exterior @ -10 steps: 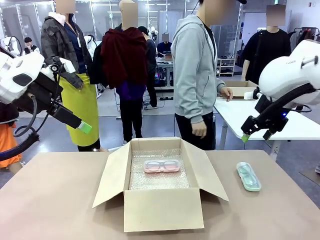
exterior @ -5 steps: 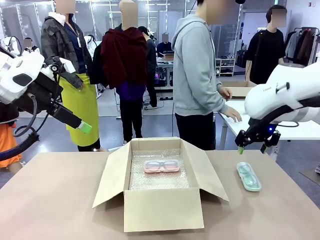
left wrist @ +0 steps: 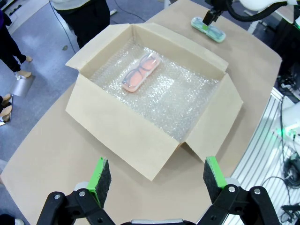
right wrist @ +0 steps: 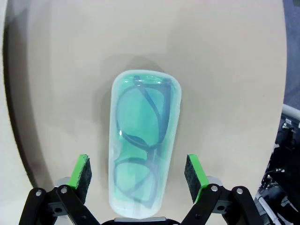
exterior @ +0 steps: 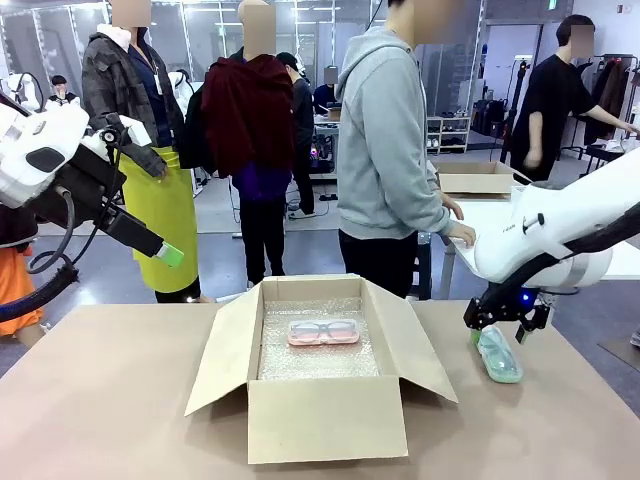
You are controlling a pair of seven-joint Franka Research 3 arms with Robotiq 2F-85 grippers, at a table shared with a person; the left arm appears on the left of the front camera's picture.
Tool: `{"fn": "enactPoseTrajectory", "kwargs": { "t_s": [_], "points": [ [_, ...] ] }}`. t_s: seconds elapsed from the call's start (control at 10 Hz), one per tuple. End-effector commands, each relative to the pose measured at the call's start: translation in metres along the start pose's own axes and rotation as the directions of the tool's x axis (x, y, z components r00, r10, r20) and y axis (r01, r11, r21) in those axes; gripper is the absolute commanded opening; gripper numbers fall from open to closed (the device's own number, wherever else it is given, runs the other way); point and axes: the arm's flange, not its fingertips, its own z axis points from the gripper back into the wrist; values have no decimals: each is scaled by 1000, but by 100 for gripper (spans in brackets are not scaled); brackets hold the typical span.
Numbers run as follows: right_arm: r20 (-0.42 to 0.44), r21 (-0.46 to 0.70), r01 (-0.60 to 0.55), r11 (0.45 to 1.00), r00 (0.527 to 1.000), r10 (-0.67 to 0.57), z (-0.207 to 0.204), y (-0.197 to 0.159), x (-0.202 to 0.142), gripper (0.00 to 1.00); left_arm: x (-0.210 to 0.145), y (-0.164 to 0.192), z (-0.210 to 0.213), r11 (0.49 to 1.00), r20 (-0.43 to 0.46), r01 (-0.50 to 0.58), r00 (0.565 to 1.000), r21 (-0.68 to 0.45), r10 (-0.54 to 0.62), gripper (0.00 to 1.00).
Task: Pack the glasses set securely to prepare it for shipping.
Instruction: Put the Glasses case from the right side of the table into the Package Box.
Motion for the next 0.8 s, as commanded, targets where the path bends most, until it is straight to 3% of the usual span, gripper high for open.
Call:
{"fn": "enactPoseTrajectory", "kwargs": {
  "t_s": [0.0,0.7],
  "points": [
    [-6,-34,45,998,999,-45,5,-5,4,100,0,0,2,1000,8,-2,1000,-10,2,100],
    [-40,-14,41,999,998,-42,-10,-14,2,100,0,0,2,1000,8,-2,1000,-10,2,100]
  ]
}}
